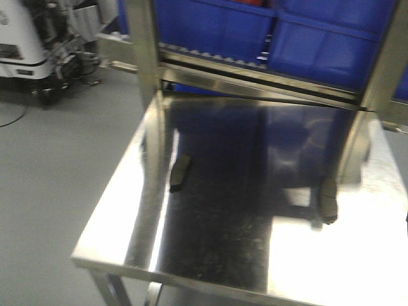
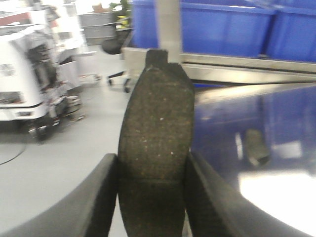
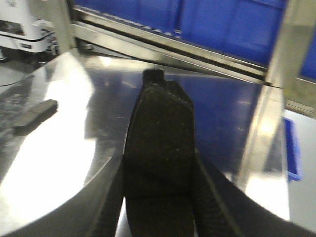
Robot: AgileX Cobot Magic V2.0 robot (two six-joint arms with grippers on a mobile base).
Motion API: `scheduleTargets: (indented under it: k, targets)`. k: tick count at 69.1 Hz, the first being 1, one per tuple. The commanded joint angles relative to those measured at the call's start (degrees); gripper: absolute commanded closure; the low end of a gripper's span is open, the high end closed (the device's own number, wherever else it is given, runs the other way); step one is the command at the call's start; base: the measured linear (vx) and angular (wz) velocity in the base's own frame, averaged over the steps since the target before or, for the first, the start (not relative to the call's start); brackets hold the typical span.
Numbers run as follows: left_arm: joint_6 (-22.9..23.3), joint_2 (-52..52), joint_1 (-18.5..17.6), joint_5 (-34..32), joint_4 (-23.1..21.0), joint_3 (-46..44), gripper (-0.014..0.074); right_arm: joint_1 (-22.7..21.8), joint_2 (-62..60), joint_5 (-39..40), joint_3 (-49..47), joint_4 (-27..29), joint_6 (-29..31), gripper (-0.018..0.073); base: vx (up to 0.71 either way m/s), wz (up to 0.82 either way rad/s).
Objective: Move and align brake pads A on conveyor
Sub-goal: 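Turn the base away from the steel table holding both pads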
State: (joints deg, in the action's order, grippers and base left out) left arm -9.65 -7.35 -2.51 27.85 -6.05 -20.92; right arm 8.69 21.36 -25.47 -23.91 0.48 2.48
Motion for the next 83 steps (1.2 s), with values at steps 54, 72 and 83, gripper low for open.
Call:
scheduleTargets:
  k: [54,72,83]
  targets:
    - [0.18,-0.56,-0.44,-5.75,-0.71,-1.72,0.0555,-0.06,0.23,5.21,-1.81,-0.48,0.44,0.0482,-0.08,0.62]
    - [0.18,-0.56,-0.44,-5.75,-0.71,-1.72,0.0555,-0.06,0.23,5.21,-1.81,-0.48,0.44,0.0482,0.01,0.50]
    - [0.18,-0.56,-0.44,-5.75,-0.71,-1.72,0.0555,-0.06,0.23,5.21,-1.81,-0.48,0.44,0.0482,0.05,0.47]
